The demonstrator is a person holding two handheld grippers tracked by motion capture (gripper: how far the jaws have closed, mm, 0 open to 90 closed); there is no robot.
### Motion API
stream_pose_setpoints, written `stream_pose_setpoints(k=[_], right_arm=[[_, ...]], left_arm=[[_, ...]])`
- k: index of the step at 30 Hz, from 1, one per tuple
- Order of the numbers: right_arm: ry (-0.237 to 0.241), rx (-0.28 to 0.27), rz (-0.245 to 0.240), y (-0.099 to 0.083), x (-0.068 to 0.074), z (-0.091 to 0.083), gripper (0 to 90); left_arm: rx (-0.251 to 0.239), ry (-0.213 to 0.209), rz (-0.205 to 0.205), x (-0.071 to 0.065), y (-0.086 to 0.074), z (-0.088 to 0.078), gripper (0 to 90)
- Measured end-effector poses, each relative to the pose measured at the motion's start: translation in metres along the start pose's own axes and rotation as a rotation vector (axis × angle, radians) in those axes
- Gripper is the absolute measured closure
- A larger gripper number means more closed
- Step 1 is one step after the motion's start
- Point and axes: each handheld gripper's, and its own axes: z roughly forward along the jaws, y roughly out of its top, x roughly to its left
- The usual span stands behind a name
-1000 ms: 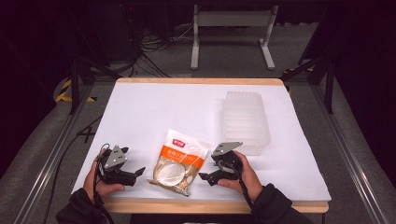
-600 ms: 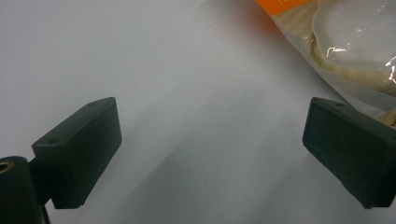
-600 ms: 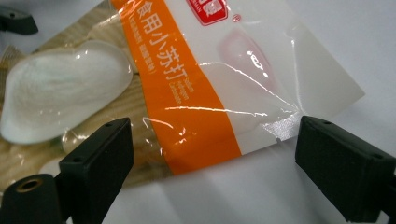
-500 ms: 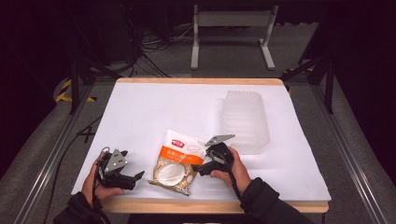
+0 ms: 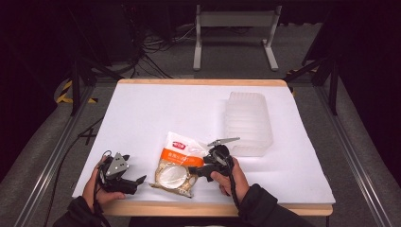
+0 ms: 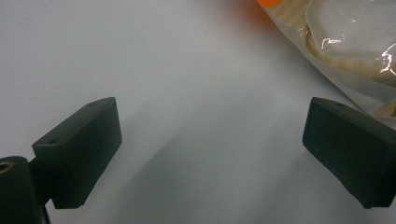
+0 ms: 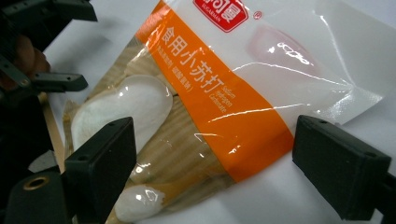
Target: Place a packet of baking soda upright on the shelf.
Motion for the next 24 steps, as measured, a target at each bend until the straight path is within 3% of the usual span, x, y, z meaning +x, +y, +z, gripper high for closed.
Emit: stream_pose_setpoints(k=[4,8,10,14,19,22,24], right_arm=[[0.055,-0.018,0.010,0.002,-0.002,0.006,14.2],[0.000,-0.003,-0.043,0.006,0.003,0.010,14.6],[-0.081,-0.003,-0.075,0.009,0.006,0.014,14.2],[-0.137,0.002,-0.061,0.019,0.007,0.021,9.8],[-0.144,-0.018,-0.035,0.029,0.007,0.033,4.6],[-0.142,-0.022,-0.050,0.031,0.006,0.036,4.8],[-0.148,-0.038,-0.022,0.037,0.002,0.039,6.8]], left_arm=[[0.018,-0.006,0.011,-0.001,0.002,0.003,5.6],[0.022,0.003,-0.013,0.001,0.002,0.004,6.0],[0.023,0.003,-0.011,0.001,0.003,0.005,6.4],[0.025,-0.006,-0.004,-0.001,0.003,0.006,6.7],[0.037,-0.016,0.004,-0.001,0.004,0.007,6.7],[0.038,-0.022,0.008,-0.002,0.004,0.008,6.8],[0.040,-0.027,0.005,-0.002,0.005,0.008,7.8]])
